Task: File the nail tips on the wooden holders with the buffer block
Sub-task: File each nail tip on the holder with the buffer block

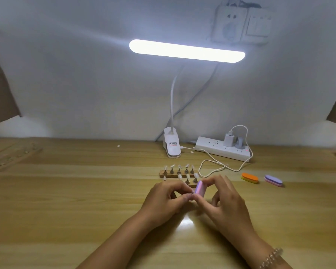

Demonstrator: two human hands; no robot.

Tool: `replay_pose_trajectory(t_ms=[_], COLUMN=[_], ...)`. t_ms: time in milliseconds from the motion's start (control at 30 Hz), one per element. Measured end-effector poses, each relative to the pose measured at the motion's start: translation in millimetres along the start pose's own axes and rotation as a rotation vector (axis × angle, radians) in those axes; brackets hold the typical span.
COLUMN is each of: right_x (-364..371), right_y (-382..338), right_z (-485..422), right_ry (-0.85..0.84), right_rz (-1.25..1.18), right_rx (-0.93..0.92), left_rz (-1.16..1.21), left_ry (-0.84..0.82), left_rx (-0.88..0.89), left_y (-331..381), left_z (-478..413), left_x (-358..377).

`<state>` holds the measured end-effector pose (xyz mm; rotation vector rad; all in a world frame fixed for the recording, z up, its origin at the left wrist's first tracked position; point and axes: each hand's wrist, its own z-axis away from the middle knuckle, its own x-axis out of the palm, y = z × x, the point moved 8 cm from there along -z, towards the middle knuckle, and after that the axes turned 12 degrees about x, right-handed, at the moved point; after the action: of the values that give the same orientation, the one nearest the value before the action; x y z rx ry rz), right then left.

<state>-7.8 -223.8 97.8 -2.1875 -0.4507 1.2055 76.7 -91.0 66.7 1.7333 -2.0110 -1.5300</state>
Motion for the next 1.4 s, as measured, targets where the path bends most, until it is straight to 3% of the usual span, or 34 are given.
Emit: replay_pose_trajectory(t_ms=[133,267,400,533,667,800,933,1067,1200,1400], right_x=[9,-1,13,1,12,3,10,6,12,-6], right_y=[-10,3,-11,3,-10,6,-4,9,-3,19], right_z=[6,-3,9,-3,8,-4,6,-4,5,-7], right_ry=[-0.082,0.001,-0.120,-0.021,-0.105,-0.034,-0.084,-0.048,-0.077,0.062], right_rz=[0.014,0.005,0.038,-0.025,0.032,-0.068,-0.038,-0.066,-0.013,-0.044], right_rx=[-0.068,0.017,-0.084,0.028,-0.081,0.046,-0.052,0.050,-0.048,0.122], left_rz=[0.026,0.003,0.025,0.010,0.029,-0.006,-0.006,-0.023,-0.005,0.041], left_ry=[-0.004,-0.013,-0.005,-0.008,-0.005,-0.004,0.010,0.016,0.013,0.046], left_rx=[-0.019,-0.008,-0.026,-0.013,-0.031,-0.019,-0.031,-0.014,-0.022,-0.031], left_y=[-3,-1,-3,-2,-4,-2,-2,0,-1,1], left_z=[1,1,1,2,1,1,2,2,2,2], left_x=[0,1,0,1,1,1,-1,-1,-2,-3])
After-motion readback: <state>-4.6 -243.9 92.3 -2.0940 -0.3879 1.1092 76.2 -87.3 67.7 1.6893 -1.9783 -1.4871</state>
